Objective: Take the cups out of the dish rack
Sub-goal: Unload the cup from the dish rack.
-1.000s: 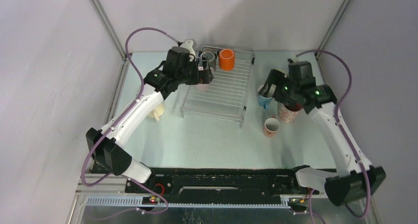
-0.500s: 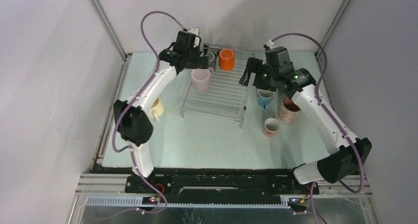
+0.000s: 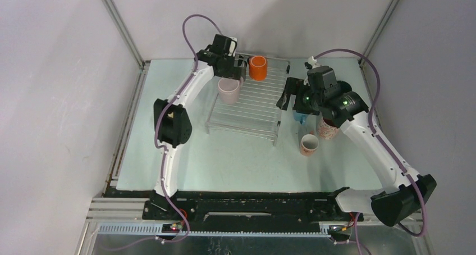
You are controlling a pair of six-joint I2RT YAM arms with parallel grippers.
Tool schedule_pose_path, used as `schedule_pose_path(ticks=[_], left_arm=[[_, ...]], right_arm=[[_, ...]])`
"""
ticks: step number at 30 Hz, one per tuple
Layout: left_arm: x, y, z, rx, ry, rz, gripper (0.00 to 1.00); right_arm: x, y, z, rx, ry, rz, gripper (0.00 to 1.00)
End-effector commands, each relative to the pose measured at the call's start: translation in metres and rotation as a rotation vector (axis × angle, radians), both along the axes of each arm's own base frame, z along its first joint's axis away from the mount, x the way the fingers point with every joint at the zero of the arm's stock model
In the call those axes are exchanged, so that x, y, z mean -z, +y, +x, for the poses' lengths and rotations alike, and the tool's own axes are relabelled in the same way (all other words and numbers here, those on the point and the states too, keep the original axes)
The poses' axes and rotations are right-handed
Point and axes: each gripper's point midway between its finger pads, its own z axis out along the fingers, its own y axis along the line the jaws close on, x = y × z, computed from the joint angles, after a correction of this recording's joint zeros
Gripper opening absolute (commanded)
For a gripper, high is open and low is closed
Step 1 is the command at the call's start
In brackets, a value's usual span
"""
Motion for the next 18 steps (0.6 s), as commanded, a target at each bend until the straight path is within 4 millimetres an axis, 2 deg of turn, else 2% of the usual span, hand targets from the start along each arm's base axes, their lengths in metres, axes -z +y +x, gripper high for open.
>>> schedule_pose_path(ticks=[1,6,18], left_arm=[[-0.009,-0.011,0.004,0.063,-0.006,-0.041,1.0],[0.002,-0.023,-0.003,0.089,0.038,-0.089,1.0],[0.009,-0.029,-0.021,0.001,0.077,-0.136,1.0]], right_arm=[[-0.007,-0.002,-0.005,-0.008,-0.041,-0.009,0.98],[-0.001,-0.001,-0.007,-0.012,-0.03,-0.012,0.98],[0.007,0.0,-0.008,-0.02,-0.02,-0.012,0.99]])
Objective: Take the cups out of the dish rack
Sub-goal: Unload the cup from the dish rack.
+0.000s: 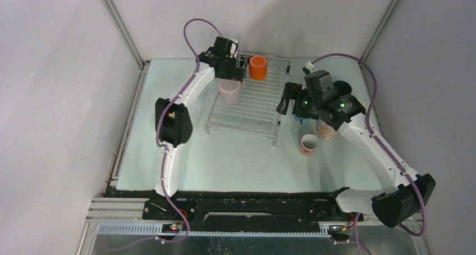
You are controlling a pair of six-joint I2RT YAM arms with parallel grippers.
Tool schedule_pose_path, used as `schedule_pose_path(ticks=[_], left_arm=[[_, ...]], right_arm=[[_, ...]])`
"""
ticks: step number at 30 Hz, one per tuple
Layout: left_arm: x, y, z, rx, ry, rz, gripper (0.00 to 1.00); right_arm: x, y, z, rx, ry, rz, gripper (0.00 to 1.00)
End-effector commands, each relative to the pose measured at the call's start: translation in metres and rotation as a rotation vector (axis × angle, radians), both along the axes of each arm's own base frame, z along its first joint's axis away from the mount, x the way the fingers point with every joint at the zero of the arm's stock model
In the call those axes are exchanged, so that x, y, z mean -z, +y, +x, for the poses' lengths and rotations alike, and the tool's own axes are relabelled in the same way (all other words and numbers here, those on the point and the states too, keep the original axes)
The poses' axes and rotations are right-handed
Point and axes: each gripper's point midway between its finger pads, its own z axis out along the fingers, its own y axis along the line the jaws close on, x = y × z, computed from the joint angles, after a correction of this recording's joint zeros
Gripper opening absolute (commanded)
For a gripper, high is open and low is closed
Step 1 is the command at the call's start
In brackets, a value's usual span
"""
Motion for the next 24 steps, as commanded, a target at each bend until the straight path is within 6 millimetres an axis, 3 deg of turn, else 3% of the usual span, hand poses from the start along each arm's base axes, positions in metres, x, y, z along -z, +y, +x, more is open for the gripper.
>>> schedule_pose_path(ticks=[1,20,24], left_arm=[[-0.013,-0.01,-0.02,-0.035,0.025,-0.055,1.0],[-0.016,-0.024,-0.056,-0.126,0.066,-0.031,0.96],[-0.023,-0.02,-0.053,-0.13,0.031,0.011,0.93]], right_arm=[[-0.01,0.002,0.001,-0.017,-0.05,0.013,0.99],[0.002,0.005,-0.001,-0.044,-0.03,0.02,0.99],[0.002,0.003,0.0,-0.043,-0.03,0.019,0.99]])
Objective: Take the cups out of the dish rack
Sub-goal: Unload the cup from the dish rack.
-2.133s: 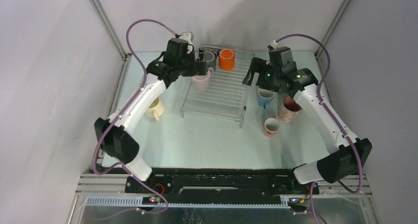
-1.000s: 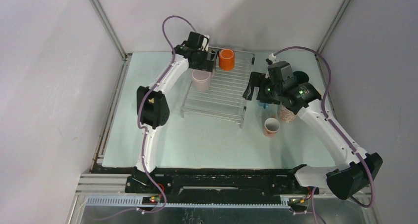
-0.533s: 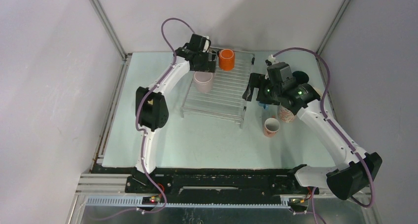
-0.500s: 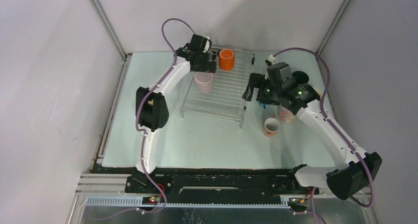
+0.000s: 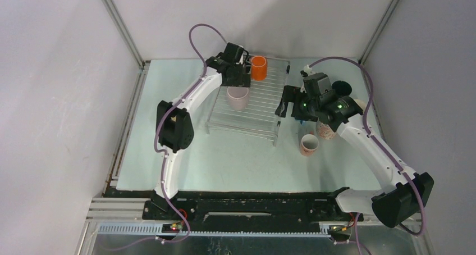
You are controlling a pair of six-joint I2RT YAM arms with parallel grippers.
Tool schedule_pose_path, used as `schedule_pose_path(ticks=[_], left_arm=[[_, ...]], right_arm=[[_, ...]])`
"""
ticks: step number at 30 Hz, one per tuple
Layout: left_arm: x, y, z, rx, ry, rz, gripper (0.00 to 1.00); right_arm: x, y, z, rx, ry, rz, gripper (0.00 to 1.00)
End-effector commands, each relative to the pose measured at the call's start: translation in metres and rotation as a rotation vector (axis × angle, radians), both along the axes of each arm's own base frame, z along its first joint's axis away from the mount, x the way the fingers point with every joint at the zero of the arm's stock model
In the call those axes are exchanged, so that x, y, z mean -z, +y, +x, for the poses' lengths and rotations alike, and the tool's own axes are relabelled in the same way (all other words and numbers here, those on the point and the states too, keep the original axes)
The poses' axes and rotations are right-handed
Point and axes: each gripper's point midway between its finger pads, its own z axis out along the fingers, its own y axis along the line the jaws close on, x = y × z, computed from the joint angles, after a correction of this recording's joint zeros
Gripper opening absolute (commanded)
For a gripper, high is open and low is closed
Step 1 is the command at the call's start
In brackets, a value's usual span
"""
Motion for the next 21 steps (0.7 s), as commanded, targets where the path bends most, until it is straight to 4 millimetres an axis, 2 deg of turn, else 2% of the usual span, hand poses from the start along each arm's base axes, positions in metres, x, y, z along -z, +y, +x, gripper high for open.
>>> schedule_pose_path(ticks=[1,7,10,16,21], left_arm=[[-0.025,0.005,-0.01,-0.015,-0.031,0.037,0.93],[-0.041,0.007,0.019,0.04,-0.111,0.138,0.96],[-0.043,-0.001,0.031,0.074,-0.141,0.127,0.97],[-0.032,-0.016,0.046,0.132,-0.172,0.111,0.94],[-0.02,-0.025,0.057,0.14,-0.19,0.102,0.88]], right_arm=[[-0.012,-0.001,0.003,-0.02,-0.055,0.014,0.99],[-0.014,-0.008,0.006,-0.004,-0.059,0.013,0.99],[-0.013,-0.012,0.007,0.004,-0.058,0.009,0.99],[-0.01,-0.014,0.01,0.004,-0.049,0.009,0.99],[-0.004,-0.016,0.008,0.006,-0.028,-0.006,0.99]])
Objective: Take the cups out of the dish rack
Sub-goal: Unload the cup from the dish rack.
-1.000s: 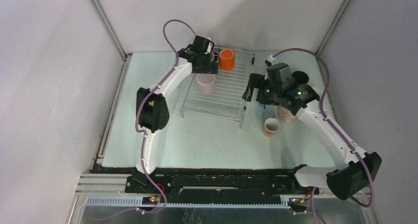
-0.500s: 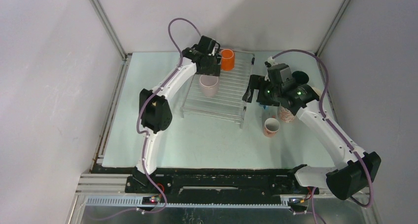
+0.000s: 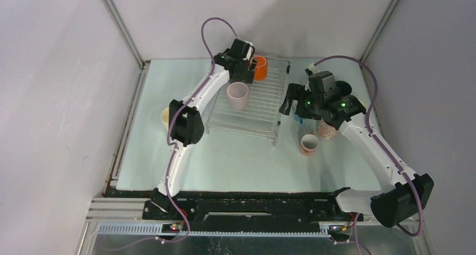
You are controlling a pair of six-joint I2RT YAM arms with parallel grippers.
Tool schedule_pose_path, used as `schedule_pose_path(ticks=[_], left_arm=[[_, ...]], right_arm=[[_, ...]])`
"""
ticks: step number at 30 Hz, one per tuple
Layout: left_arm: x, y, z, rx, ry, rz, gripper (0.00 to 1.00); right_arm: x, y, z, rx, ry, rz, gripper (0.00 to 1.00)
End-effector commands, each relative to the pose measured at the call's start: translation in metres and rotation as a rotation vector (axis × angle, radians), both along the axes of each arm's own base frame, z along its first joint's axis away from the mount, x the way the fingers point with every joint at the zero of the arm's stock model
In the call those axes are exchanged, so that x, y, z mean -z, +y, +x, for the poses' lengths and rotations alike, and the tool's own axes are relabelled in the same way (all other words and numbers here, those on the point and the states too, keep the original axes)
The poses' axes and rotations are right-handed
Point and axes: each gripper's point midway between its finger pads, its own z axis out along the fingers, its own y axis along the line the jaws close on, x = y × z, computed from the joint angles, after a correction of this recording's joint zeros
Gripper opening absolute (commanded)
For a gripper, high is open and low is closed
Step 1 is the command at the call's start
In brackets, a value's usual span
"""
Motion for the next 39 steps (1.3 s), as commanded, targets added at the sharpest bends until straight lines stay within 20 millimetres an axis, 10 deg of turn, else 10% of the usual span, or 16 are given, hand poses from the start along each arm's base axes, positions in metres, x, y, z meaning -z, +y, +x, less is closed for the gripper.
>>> schedule_pose_path(ticks=[1,27,39], left_arm=[[-0.017,-0.017,0.019,0.043,-0.088,-0.036,0.86],[0.022,-0.015,-0.014,0.03,0.072,0.015,0.33],[0.031,-0.009,-0.028,0.063,0.139,0.05,0.4]], right_arm=[[-0.003,-0.001,0.0,-0.021,-0.023,-0.008,0.99],[0.017,-0.014,-0.001,-0.019,0.006,0.018,0.99],[0.018,-0.015,-0.003,-0.022,0.01,0.03,0.99]])
